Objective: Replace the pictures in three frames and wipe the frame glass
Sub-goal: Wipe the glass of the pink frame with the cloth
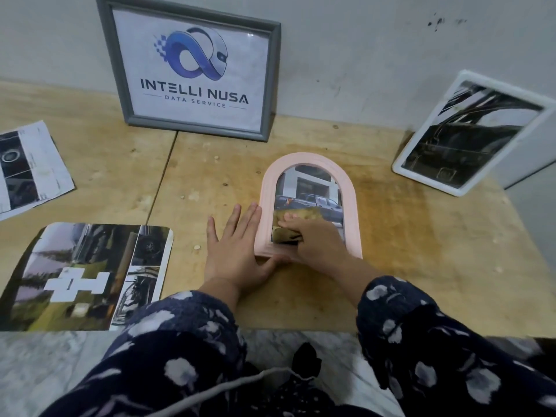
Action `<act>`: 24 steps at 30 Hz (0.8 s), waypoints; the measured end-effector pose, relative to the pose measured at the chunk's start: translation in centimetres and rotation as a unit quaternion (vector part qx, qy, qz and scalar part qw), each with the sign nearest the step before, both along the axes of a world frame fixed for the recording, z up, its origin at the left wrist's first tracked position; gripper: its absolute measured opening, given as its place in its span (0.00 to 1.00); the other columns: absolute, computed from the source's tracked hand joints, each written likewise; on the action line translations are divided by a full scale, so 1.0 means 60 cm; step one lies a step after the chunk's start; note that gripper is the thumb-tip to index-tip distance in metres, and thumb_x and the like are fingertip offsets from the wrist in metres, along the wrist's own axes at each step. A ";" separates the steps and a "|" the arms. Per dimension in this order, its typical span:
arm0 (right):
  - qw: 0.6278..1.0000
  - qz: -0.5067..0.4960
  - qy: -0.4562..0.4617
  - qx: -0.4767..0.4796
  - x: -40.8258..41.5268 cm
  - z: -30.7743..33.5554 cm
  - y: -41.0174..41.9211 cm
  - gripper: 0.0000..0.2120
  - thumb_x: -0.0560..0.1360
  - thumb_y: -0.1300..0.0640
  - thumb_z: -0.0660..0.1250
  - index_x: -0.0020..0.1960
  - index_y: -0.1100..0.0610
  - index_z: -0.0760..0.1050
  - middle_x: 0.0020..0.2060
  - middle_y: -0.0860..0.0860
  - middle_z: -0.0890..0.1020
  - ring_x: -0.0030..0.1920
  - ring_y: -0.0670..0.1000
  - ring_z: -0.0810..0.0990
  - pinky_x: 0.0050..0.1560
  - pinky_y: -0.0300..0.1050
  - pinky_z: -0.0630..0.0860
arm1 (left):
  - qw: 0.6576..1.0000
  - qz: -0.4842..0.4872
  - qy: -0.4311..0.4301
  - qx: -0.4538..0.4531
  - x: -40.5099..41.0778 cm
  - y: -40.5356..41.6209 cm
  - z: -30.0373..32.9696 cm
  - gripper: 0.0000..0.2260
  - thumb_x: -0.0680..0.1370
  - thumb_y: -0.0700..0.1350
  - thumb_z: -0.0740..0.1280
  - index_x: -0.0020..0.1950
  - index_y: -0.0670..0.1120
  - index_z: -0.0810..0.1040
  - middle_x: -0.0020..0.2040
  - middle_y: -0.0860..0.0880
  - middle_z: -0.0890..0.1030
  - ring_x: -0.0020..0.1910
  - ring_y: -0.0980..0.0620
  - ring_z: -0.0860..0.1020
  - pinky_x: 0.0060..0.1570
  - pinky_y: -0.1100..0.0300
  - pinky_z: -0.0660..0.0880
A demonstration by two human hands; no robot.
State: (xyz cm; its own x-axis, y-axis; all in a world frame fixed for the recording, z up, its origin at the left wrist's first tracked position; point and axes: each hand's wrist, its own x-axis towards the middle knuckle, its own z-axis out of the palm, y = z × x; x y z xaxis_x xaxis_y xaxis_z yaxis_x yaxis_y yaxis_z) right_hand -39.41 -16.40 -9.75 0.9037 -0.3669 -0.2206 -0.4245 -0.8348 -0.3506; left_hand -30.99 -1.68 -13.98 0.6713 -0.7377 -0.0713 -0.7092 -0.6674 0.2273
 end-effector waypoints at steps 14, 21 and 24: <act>0.964 -0.194 -0.154 0.092 0.075 0.083 -0.090 0.24 0.71 0.72 0.56 0.55 0.52 0.81 0.48 0.46 0.81 0.50 0.46 0.78 0.49 0.36 0.70 | 1.000 -0.004 0.007 -0.016 0.000 0.005 0.003 0.47 0.68 0.78 0.43 0.80 0.52 0.44 0.79 0.57 0.44 0.78 0.54 0.40 0.73 0.37 0.38; 0.993 -0.109 -0.019 0.032 0.095 -0.012 -0.130 0.24 0.74 0.70 0.56 0.68 0.57 0.73 0.68 0.55 0.73 0.69 0.54 0.68 0.69 0.42 0.62 | 1.000 0.011 0.011 -0.012 0.000 0.000 0.003 0.47 0.67 0.79 0.43 0.79 0.54 0.44 0.79 0.60 0.44 0.78 0.56 0.40 0.73 0.40 0.37; 0.996 -0.080 -0.030 0.011 0.075 -0.023 -0.118 0.28 0.75 0.70 0.56 0.73 0.54 0.66 0.75 0.51 0.62 0.75 0.51 0.58 0.74 0.42 0.52 | 1.000 0.009 0.013 -0.023 0.002 0.001 -0.001 0.45 0.69 0.78 0.47 0.79 0.54 0.45 0.79 0.60 0.45 0.78 0.56 0.41 0.73 0.40 0.37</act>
